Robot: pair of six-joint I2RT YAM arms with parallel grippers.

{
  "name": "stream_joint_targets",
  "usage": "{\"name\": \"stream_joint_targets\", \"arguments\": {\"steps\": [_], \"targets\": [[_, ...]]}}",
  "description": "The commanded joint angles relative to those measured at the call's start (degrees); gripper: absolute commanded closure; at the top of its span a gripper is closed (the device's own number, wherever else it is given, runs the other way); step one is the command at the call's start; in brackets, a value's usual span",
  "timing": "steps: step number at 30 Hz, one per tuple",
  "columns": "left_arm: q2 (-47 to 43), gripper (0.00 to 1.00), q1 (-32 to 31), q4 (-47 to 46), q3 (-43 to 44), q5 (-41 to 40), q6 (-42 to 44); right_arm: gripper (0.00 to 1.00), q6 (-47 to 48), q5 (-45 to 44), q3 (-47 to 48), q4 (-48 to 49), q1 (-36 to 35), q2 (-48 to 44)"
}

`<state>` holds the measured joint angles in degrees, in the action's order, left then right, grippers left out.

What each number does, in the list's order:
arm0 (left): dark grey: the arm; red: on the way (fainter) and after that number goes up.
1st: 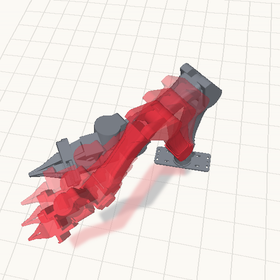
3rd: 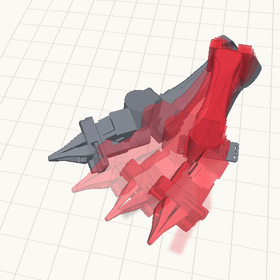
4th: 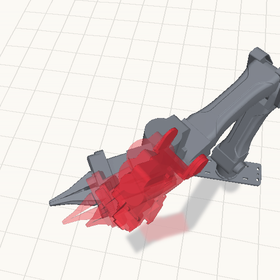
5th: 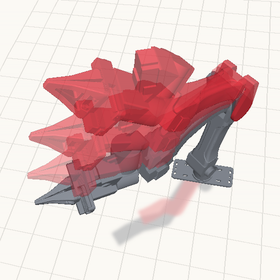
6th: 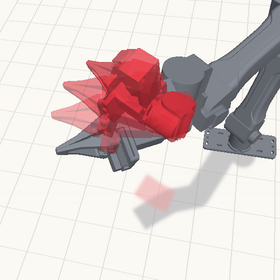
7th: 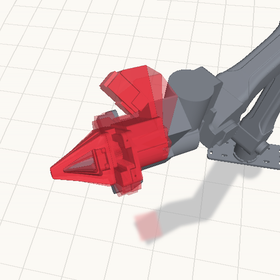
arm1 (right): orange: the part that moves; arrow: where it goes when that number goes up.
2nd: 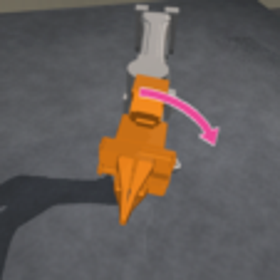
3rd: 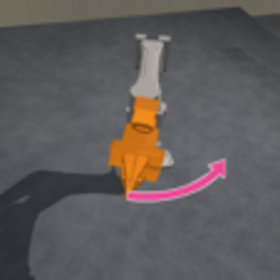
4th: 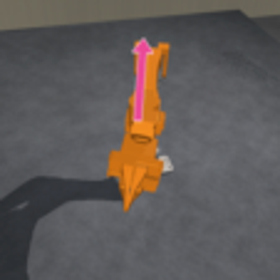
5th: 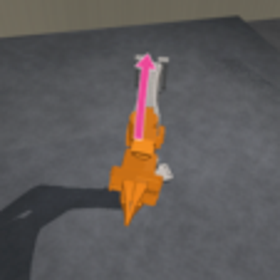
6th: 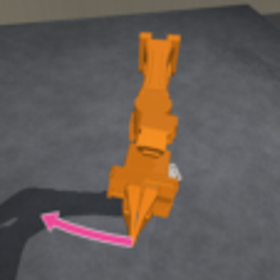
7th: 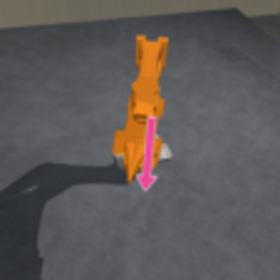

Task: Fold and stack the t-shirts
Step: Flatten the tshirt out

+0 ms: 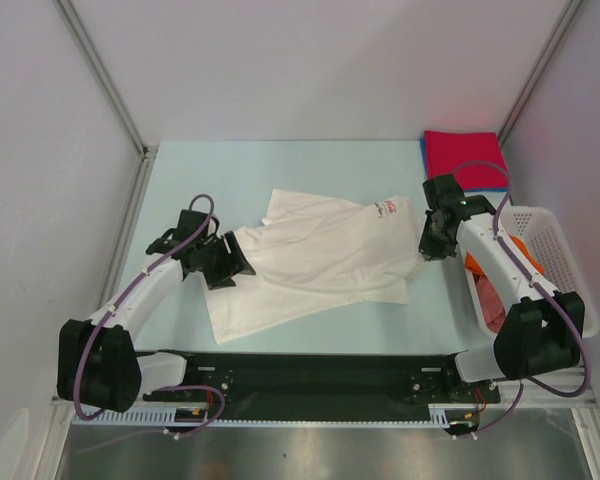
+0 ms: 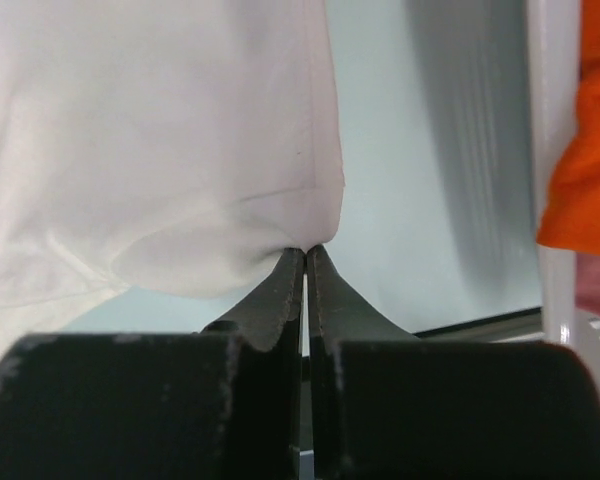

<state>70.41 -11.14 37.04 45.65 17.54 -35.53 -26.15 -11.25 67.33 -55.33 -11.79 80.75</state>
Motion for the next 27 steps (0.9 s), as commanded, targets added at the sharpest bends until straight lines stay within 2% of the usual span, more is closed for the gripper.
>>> {"name": "stream_joint_targets", "arguments": {"steps": [1, 7, 11, 14, 20, 23, 24, 27], "targets": [[-0.5, 0.32, 0.2, 0.1, 2.6, -1.6, 1.3, 0.99, 3.4, -3.7, 1.4, -9.7, 0.2, -1.5], [1.2, 0.32, 0.4, 0.2, 2.9, -2.2, 1.3, 0.96, 5.6, -7.5, 2.1, -10.1, 2.1, -1.7], [2.3, 0.33, 0.4, 0.9, 3.0, -3.7, 0.9, 0.96, 8.0, -17.0, 10.9, -13.2, 2.1, 2.1], [2.5, 0.32, 0.4, 1.0, 3.0, -4.2, 1.2, 0.95, 10.1, -16.9, 13.3, -12.7, 1.7, 3.4], [3.9, 0.32, 0.5, 0.9, 2.3, -4.4, 1.0, 0.54, 9.8, -13.9, 14.5, -11.6, 1.0, 7.3], [5.3, 0.28, 0.4, 0.6, 1.6, -3.6, 0.4, 0.46, 11.1, -9.4, 16.3, -8.9, -3.2, 7.0], [6.0, 0.26, 0.2, 0.6, 1.2, -3.7, -0.1, 0.41, 10.9, -5.2, 16.6, -8.0, -4.5, 7.6], [9.3, 0.19, -0.8, 0.4, 0.8, -4.4, -1.1, 0.37, 8.8, 7.6, 15.4, -3.0, -8.6, 11.2]]}}
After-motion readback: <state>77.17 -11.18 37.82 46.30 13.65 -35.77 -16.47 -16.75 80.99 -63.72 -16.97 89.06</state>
